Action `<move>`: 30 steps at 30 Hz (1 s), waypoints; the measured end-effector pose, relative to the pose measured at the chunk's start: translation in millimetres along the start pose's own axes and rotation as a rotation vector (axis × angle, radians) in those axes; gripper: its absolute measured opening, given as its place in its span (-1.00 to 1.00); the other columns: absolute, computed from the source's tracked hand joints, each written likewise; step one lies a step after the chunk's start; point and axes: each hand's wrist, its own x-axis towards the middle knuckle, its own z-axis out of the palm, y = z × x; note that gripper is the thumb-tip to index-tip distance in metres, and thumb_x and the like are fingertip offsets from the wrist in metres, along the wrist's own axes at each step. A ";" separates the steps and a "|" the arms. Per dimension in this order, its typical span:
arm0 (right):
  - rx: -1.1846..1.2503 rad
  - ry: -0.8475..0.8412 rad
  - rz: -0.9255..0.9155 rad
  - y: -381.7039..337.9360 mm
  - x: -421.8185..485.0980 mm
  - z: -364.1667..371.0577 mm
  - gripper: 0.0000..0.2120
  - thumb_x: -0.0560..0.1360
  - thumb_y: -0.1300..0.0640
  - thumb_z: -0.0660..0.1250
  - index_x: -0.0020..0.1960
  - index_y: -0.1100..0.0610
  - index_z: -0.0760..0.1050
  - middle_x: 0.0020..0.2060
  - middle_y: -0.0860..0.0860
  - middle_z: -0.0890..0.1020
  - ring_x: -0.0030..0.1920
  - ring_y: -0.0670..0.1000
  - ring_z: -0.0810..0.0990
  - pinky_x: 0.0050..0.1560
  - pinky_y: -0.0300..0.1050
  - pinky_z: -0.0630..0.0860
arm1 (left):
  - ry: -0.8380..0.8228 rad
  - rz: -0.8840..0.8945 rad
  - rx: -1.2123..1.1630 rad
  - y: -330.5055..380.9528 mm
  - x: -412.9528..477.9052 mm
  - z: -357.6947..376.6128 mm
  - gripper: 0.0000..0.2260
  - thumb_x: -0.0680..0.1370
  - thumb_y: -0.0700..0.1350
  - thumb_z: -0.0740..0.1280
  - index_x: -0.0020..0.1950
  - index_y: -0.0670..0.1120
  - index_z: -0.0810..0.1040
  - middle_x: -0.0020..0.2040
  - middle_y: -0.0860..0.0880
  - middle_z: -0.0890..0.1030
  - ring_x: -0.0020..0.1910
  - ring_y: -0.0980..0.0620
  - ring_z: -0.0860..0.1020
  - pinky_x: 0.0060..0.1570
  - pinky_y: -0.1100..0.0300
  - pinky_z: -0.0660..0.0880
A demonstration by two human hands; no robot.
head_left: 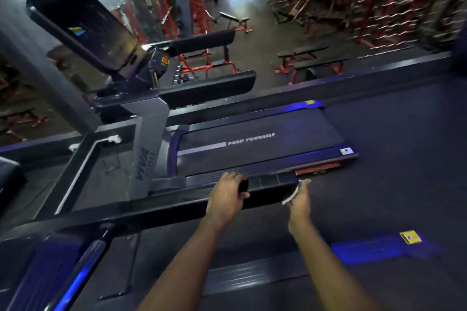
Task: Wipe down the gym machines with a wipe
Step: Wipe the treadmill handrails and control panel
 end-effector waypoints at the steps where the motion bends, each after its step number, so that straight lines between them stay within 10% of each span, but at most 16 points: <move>1: -0.007 0.006 -0.003 -2.5 -0.8 -2.6 -0.29 0.56 -0.45 0.04 0.41 0.06 0.45 0.36 0.03 0.51 0.29 0.04 0.53 0.33 -0.03 0.45 | 0.003 0.015 -0.017 -3.6 1.4 1.1 -0.58 0.51 -0.09 0.49 0.35 -0.10 0.56 0.22 -0.01 0.59 0.27 -0.03 0.46 0.24 0.12 0.42; 4: 0.017 0.022 -0.059 -15.8 -2.5 -3.0 -0.46 0.68 -0.26 -0.04 0.12 0.09 0.56 -0.04 -0.02 0.68 -0.01 -0.03 0.61 -0.03 -0.26 0.51 | 0.041 0.048 -0.048 -7.3 -0.1 2.6 -0.61 0.49 -0.08 0.51 0.29 -0.10 0.59 0.14 -0.01 0.61 0.20 -0.04 0.49 0.20 0.12 0.44; 7: 0.070 0.011 -0.087 -14.7 -6.4 10.2 -0.48 0.70 -0.21 -0.06 0.15 0.08 0.55 -0.04 -0.03 0.62 -0.05 -0.10 0.57 -0.10 -0.33 0.45 | 0.051 0.067 -0.051 -9.0 -0.3 2.6 -0.62 0.48 -0.09 0.52 0.27 -0.11 0.60 0.12 -0.02 0.62 0.17 -0.05 0.50 0.21 0.11 0.44; 15: 0.190 0.040 0.051 23.2 -17.0 3.2 0.00 0.30 -0.64 0.14 0.37 0.14 0.49 0.15 0.09 0.65 0.18 0.10 0.62 0.16 0.04 0.53 | 0.052 0.057 -0.038 -7.5 -1.1 0.8 -0.58 0.49 -0.06 0.52 0.33 -0.07 0.56 0.14 0.03 0.60 0.15 0.02 0.47 0.16 0.16 0.43; 19: 0.303 0.030 0.004 19.3 -9.9 3.6 -0.40 0.64 -0.34 -0.09 0.30 0.03 0.49 0.15 0.03 0.63 0.30 0.14 0.55 0.30 0.06 0.44 | 0.043 0.055 -0.013 -5.0 0.4 -1.0 -0.57 0.49 -0.07 0.52 0.33 -0.07 0.56 0.15 0.02 0.60 0.16 0.00 0.48 0.17 0.15 0.43; 25: 0.291 -0.013 0.223 51.0 -16.2 12.7 -0.20 0.59 -0.42 -0.15 0.52 0.14 0.32 0.35 0.17 0.53 0.36 0.23 0.49 0.34 0.19 0.43 | -0.019 0.046 -0.007 -27.4 -8.2 -18.9 -0.49 0.50 0.07 0.49 0.40 -0.03 0.49 0.26 0.01 0.54 0.28 -0.02 0.45 0.39 0.03 0.33; 30: 0.475 0.140 0.060 47.1 -21.0 28.6 -0.46 0.64 -0.35 -0.08 0.27 -0.07 0.51 0.17 0.02 0.63 0.20 0.07 0.57 0.44 0.13 0.37 | -0.082 0.015 0.062 -66.4 -16.3 -38.6 -0.46 0.49 0.11 0.49 0.42 -0.05 0.49 0.32 -0.03 0.55 0.36 -0.06 0.44 0.49 -0.03 0.25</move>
